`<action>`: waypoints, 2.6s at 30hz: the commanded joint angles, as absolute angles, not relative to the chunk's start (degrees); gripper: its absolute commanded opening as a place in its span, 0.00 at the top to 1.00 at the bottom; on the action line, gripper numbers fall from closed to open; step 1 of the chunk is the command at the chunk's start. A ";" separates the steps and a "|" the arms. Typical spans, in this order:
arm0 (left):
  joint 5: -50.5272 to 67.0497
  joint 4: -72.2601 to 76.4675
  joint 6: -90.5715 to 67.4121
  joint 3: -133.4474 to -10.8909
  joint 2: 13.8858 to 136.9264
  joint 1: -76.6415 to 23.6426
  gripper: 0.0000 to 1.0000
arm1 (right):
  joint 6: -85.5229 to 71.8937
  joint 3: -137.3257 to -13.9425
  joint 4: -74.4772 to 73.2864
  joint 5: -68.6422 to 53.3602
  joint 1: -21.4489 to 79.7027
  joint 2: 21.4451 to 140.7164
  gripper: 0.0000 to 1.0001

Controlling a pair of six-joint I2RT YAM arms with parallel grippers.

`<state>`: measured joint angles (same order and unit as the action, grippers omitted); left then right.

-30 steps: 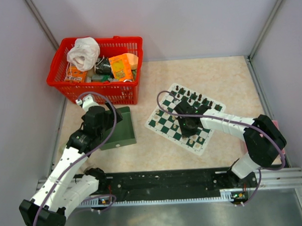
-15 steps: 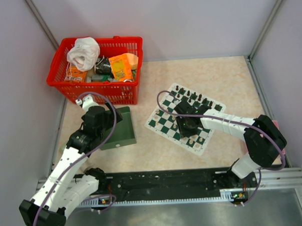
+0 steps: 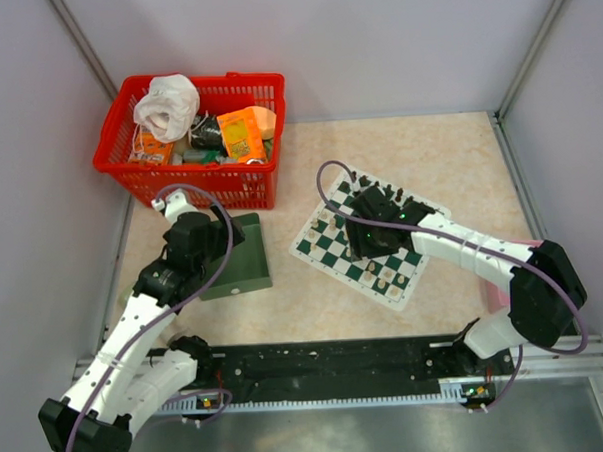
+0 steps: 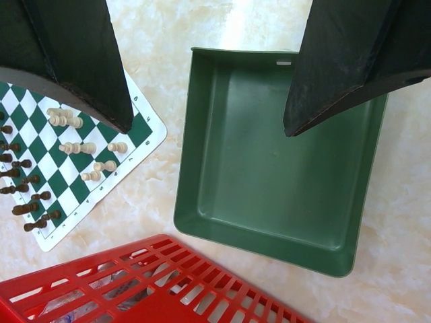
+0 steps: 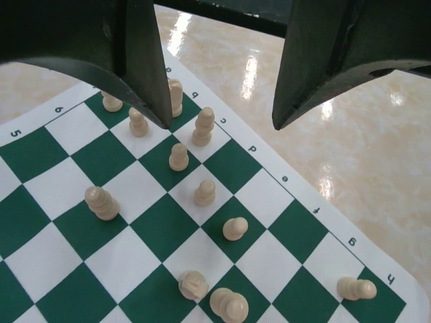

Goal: Set up the chess pieces on the board

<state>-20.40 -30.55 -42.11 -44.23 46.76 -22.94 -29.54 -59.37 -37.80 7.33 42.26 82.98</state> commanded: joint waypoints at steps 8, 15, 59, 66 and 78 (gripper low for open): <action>-19.43 -34.80 -42.81 -45.96 46.58 -22.59 0.01 | -30.50 -66.09 -37.44 14.58 42.98 81.91 0.14; -21.01 -36.30 -42.72 -46.41 45.00 -22.59 0.01 | -30.67 -69.61 -37.18 21.43 42.89 82.88 0.03; -23.82 -34.63 -41.66 -45.18 45.70 -22.24 0.01 | -24.96 -75.85 -34.63 9.84 33.75 97.21 0.44; -24.08 -34.63 -41.92 -45.18 45.79 -22.15 0.01 | -22.50 -79.36 -34.72 6.34 33.66 98.34 0.43; -24.00 -34.98 -43.15 -44.56 43.95 -22.15 0.01 | -20.66 -85.95 -36.99 2.81 34.89 104.76 0.48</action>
<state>-23.44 -36.53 -42.17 -44.25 45.15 -22.46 -22.04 -82.72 -35.86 3.70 34.02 102.54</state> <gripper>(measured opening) 0.987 0.534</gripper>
